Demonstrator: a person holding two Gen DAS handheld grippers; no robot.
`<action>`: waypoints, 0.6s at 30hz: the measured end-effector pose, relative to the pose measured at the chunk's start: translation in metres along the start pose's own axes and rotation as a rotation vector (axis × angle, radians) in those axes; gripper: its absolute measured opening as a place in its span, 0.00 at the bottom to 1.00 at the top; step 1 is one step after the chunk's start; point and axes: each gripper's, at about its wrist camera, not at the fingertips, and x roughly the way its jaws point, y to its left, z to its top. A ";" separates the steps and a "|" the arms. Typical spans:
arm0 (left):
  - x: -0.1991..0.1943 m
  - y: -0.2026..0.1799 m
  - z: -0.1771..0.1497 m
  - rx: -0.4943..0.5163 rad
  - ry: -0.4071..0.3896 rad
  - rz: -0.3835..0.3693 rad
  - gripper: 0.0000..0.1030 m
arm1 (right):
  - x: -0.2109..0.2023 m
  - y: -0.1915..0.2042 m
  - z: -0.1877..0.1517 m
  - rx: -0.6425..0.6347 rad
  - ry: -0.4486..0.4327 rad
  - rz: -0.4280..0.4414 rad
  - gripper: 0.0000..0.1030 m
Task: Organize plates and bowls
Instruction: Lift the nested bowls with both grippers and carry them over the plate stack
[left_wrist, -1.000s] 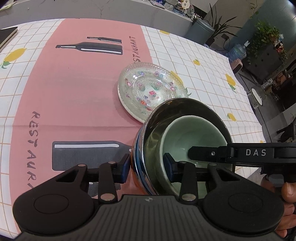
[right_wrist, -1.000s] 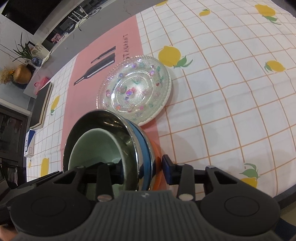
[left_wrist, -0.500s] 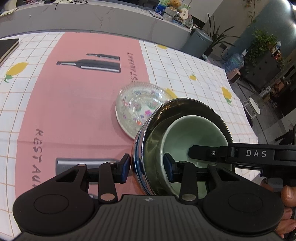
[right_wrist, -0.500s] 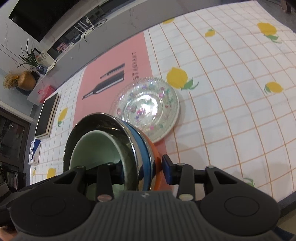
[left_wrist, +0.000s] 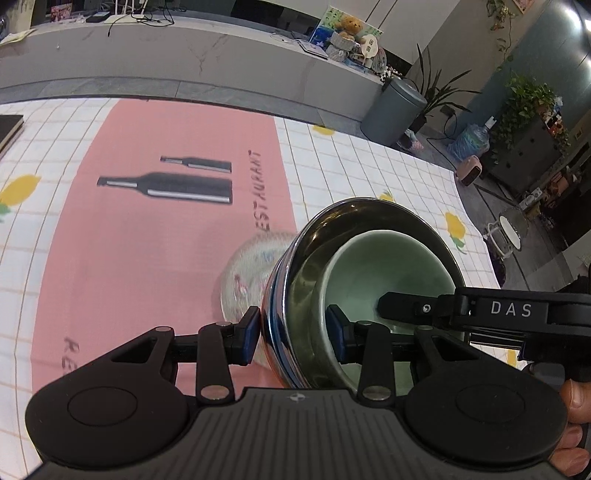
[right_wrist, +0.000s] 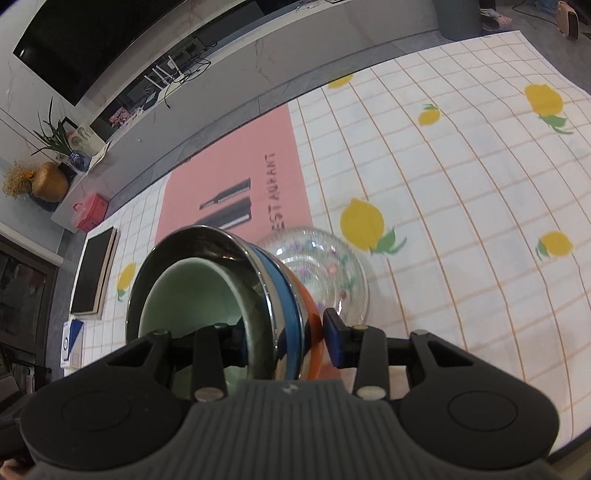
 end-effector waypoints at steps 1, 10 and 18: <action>0.001 0.001 0.003 -0.003 -0.002 0.003 0.42 | 0.002 0.001 0.004 0.001 0.004 0.001 0.36; 0.024 0.007 0.022 -0.032 0.005 0.024 0.42 | 0.026 -0.002 0.029 0.026 0.041 -0.001 0.36; 0.041 0.018 0.025 -0.054 0.032 0.044 0.42 | 0.051 -0.005 0.038 0.040 0.080 -0.011 0.36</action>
